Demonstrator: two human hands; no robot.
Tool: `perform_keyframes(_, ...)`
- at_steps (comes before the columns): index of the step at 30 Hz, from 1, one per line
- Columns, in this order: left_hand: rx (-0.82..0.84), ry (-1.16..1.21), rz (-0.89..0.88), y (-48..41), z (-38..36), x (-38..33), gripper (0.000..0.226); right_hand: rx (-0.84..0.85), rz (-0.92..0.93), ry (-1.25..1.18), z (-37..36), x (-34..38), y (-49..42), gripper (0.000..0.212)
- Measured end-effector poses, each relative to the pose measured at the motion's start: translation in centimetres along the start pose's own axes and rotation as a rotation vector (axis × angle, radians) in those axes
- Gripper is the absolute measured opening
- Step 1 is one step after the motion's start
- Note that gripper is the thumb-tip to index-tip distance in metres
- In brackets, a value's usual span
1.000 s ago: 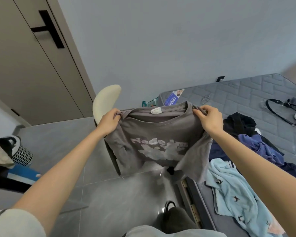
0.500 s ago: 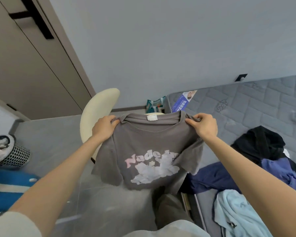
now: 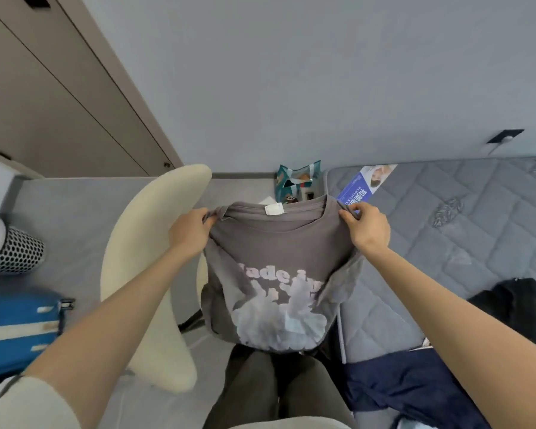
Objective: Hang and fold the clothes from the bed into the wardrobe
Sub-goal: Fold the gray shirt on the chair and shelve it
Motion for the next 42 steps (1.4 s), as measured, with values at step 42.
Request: perform_keyframes(42,0.561,0.547,0.173,-3.0,-35.0,-7.0,0.018,0.216,-0.135,-0.384,-16.3,-14.5,-9.0,0.025)
Point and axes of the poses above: each hand's wrist, its own y-axis away from the middle knuckle, its own z-axis out of the back of the hand, x = y × z, the point moved 2 cm from there along -y, towards the middle knuckle, and after that the axes turned 5 degrees about -z, right-handed, at the moved point
